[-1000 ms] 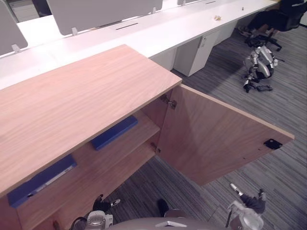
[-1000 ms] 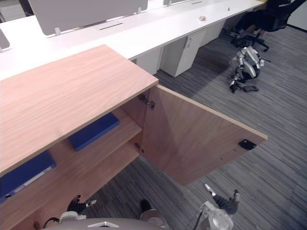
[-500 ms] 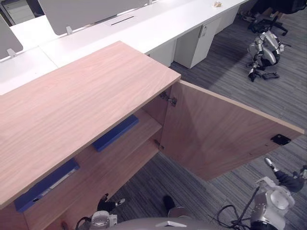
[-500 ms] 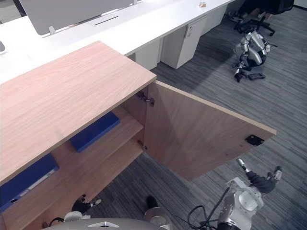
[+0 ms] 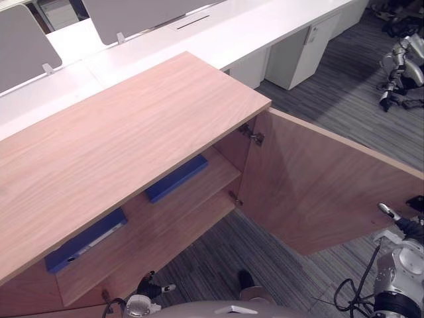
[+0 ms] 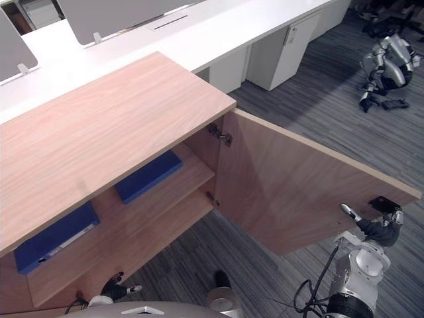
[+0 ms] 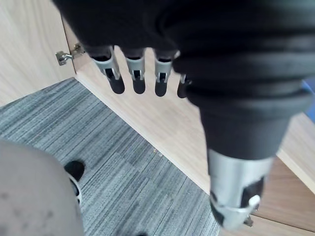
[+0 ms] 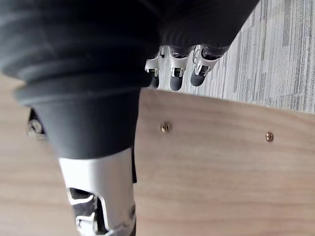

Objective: Walk over to the cabinet, pick up the folder, carry it to the office cabinet, place the folder inside the office cabinet, then close the office cabinet door

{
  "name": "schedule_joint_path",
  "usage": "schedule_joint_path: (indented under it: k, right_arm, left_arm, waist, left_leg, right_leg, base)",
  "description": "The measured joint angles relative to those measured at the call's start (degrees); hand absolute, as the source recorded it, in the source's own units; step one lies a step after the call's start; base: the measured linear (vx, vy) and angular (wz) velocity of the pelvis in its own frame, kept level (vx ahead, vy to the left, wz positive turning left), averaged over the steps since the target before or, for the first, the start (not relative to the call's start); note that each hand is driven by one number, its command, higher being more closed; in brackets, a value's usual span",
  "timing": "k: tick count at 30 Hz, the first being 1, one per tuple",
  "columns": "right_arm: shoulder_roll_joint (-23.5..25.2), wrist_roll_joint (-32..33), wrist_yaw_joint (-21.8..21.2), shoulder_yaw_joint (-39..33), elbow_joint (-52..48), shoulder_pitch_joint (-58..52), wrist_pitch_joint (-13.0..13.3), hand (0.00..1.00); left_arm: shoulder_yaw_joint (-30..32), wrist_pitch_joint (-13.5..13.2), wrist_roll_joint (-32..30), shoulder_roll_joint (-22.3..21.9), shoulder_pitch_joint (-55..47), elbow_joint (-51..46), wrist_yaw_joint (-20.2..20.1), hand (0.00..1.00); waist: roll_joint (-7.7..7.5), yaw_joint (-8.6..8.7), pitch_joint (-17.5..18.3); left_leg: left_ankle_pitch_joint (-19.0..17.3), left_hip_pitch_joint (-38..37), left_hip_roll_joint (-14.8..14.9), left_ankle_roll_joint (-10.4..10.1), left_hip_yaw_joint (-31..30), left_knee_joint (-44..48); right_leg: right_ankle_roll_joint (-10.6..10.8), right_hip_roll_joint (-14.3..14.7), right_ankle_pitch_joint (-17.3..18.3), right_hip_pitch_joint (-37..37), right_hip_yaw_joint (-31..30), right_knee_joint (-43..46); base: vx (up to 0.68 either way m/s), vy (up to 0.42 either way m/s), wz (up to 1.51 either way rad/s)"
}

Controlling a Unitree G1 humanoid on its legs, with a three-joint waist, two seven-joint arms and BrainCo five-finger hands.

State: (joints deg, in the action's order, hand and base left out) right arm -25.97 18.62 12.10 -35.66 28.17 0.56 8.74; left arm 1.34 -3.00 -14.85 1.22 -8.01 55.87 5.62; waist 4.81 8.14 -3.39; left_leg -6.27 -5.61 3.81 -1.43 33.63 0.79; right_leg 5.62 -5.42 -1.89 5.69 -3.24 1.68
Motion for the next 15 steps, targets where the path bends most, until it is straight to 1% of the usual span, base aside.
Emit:
schedule_joint_path:
  k: [1,4,7,11,13,15]
  right_arm:
    - [-0.3,0.0,0.1,-0.5,0.3,-0.1,0.0,0.0]
    - [-2.2,-0.6,-0.9,1.3,2.2,-0.3,-0.1,0.0]
    - [-2.5,-1.0,-1.3,2.9,2.2,-0.3,-0.1,0.0]
    - [-2.7,-1.2,-1.3,6.1,2.0,-0.3,-0.1,0.0]
    - [-1.7,-3.3,-1.4,6.7,0.9,-0.4,-0.1,0.0]
    - [0.8,-4.4,-1.3,7.4,-3.4,-2.0,-0.1,0.0]
  left_arm:
    - [-0.7,-0.2,0.0,0.1,0.0,0.0,0.0,0.0]
    - [-2.1,-0.2,0.0,0.8,-0.1,0.0,-0.2,0.0]
    - [-3.7,-0.5,0.0,1.2,-0.1,0.0,-0.2,0.0]
    - [-4.1,-0.6,0.0,1.1,-0.1,0.1,-0.1,0.0]
    - [-3.9,-0.6,0.0,1.1,0.0,0.2,-0.1,0.0]
    - [-3.7,-0.6,0.0,1.4,0.1,0.2,0.0,0.0]
  waist:
    - [0.21,0.33,0.1]
    - [0.42,0.41,-0.1]
    - [0.63,1.26,-0.3]
    - [0.61,1.25,-0.5]
    - [0.42,1.16,-0.6]
    - [-0.1,1.3,-0.9]
  left_leg:
    - [0.2,0.6,-0.1,0.1,-0.9,0.0]
    - [0.5,0.8,-0.2,0.3,-1.5,0.0]
    - [0.8,0.7,-0.2,0.1,-2.4,0.0]
    - [0.9,0.9,-0.4,0.1,-2.6,0.3]
    - [0.8,0.9,-0.5,0.1,-4.0,0.4]
    - [0.7,0.9,-0.6,-0.1,-3.9,0.5]
  right_leg:
    - [0.0,-0.3,0.0,0.0,0.8,-0.1]
    - [0.1,-0.3,-0.1,-0.1,1.0,-0.2]
    - [0.2,-0.3,-0.2,-0.3,1.3,-0.3]
    - [0.5,-0.2,-0.7,0.5,0.1,-0.8]
    - [0.2,-0.1,-1.2,0.8,-1.1,-1.9]
    - [0.6,0.1,-2.0,0.7,-2.2,-3.2]
  base:
    - [-0.05,-0.025,0.29]
    - [-0.06,-0.027,0.11]
    - [-0.07,-0.037,0.05]
    - [-0.1,-0.037,-0.16]
    - [-0.09,-0.042,-0.26]
    - [-0.1,-0.048,-0.28]
